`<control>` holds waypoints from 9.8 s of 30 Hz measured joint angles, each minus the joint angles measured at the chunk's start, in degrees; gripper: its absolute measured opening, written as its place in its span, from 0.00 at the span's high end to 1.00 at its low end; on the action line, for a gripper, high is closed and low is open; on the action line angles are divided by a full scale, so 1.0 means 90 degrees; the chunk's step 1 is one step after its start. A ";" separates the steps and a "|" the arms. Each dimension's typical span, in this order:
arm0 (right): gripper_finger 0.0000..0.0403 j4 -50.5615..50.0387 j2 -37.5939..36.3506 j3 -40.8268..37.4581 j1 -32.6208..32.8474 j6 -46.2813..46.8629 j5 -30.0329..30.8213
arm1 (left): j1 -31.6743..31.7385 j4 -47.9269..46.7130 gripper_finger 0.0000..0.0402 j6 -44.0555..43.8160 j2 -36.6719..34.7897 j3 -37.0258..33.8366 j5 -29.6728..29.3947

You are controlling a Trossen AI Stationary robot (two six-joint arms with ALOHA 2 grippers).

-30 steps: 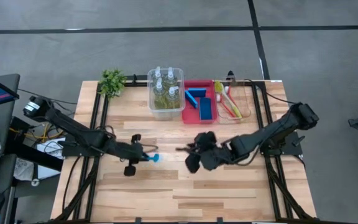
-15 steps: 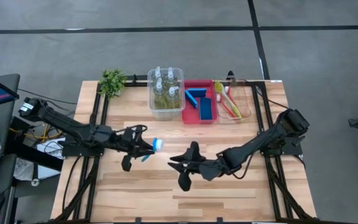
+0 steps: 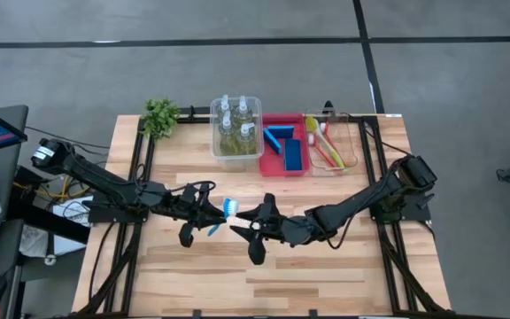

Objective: Pick & Place Kitchen Sink Supplies
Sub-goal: Put the blue dish brush into the transparent bin, then return to Home Position

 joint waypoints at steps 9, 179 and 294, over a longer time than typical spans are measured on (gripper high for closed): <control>0.34 -0.0006 0.0000 0.0196 -0.0322 -0.0002 -0.0040 | 0.0000 0.0045 0.88 0.0000 0.0000 0.0000 -0.0035; 0.48 -0.5648 -0.4202 -0.0987 0.0385 -0.0811 0.1173 | 0.0859 -0.3392 0.54 0.0502 -0.3792 0.0000 -0.1211; 0.48 -0.2913 -1.0052 -0.7090 0.1200 -0.1429 0.1025 | 0.0821 -0.3579 0.54 -0.0350 -0.5967 -0.2905 -0.1318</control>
